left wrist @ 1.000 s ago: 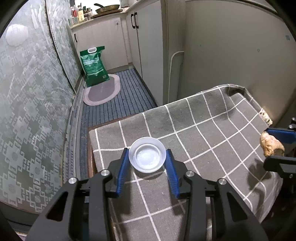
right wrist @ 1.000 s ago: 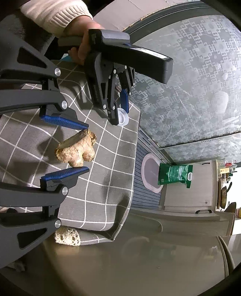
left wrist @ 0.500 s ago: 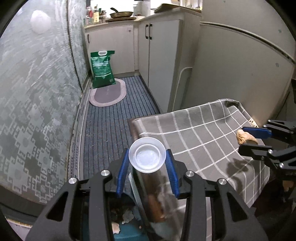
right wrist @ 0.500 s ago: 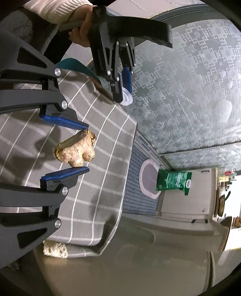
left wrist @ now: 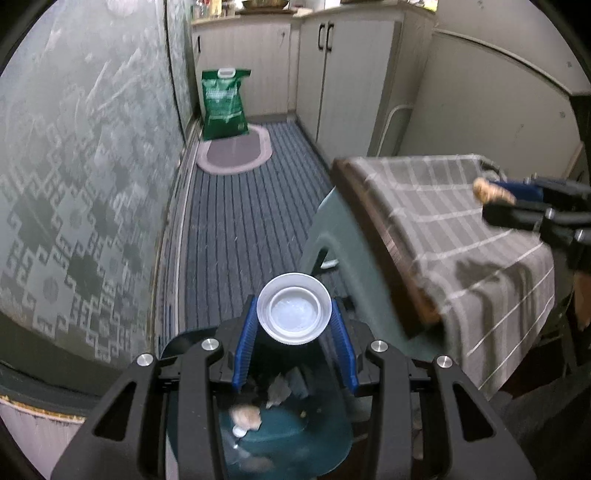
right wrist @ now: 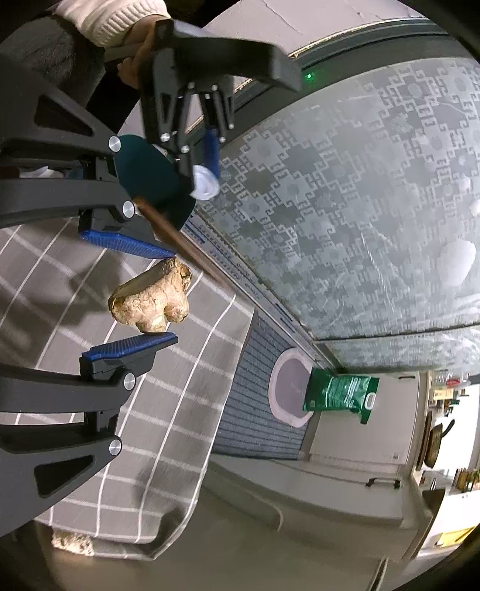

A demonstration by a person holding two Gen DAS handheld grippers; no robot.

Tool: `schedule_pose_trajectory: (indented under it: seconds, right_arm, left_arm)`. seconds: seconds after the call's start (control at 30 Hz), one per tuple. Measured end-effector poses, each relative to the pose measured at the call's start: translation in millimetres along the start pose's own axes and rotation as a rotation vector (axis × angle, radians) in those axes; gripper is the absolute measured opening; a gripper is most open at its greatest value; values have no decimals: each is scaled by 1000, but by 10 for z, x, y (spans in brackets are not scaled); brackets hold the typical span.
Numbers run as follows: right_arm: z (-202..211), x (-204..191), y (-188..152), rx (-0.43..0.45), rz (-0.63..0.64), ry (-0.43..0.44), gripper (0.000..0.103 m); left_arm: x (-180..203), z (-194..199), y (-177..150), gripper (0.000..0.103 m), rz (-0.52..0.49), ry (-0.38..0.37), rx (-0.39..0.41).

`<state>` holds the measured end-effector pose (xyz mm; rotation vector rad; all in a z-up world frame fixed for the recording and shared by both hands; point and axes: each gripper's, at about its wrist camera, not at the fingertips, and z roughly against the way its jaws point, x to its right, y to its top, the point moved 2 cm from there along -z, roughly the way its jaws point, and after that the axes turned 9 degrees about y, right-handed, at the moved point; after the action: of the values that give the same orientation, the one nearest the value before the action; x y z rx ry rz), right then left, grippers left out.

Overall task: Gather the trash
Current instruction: 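Carry both items to the teal bin and open the left gripper over it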

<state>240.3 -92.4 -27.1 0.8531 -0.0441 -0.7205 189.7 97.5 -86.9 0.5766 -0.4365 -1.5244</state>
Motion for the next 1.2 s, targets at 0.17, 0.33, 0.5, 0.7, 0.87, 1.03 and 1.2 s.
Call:
schedule_pose_trajectory:
  seconds: [0.17, 0.33, 0.5, 0.7, 0.87, 1.03, 1.2]
  right_arm:
    - [-124, -180, 114, 2, 19, 25, 41]
    - [-247, -355, 198, -6, 43, 43, 41]
    - [-363, -493, 252, -18, 57, 58, 41]
    - [-504, -664, 324, -34, 77, 78, 41]
    - [-658, -799, 315, -68, 98, 89, 41]
    - [-854, -919, 274, -116, 112, 95, 41]
    - [-1050, -1028, 187, -174, 126, 94, 41]
  left_arm:
    - [-139, -102, -215, 42, -12, 1, -54]
    - [-201, -225, -446, 42, -50, 2, -120]
    - [-216, -310, -595, 42, -75, -11, -168]
    - [-248, -362, -731, 46, -109, -22, -204]
    - [-367, -284, -769, 42, -96, -16, -199]
    - [-509, -155, -784, 34, -70, -6, -184]
    - [-631, -44, -794, 28, -54, 8, -173]
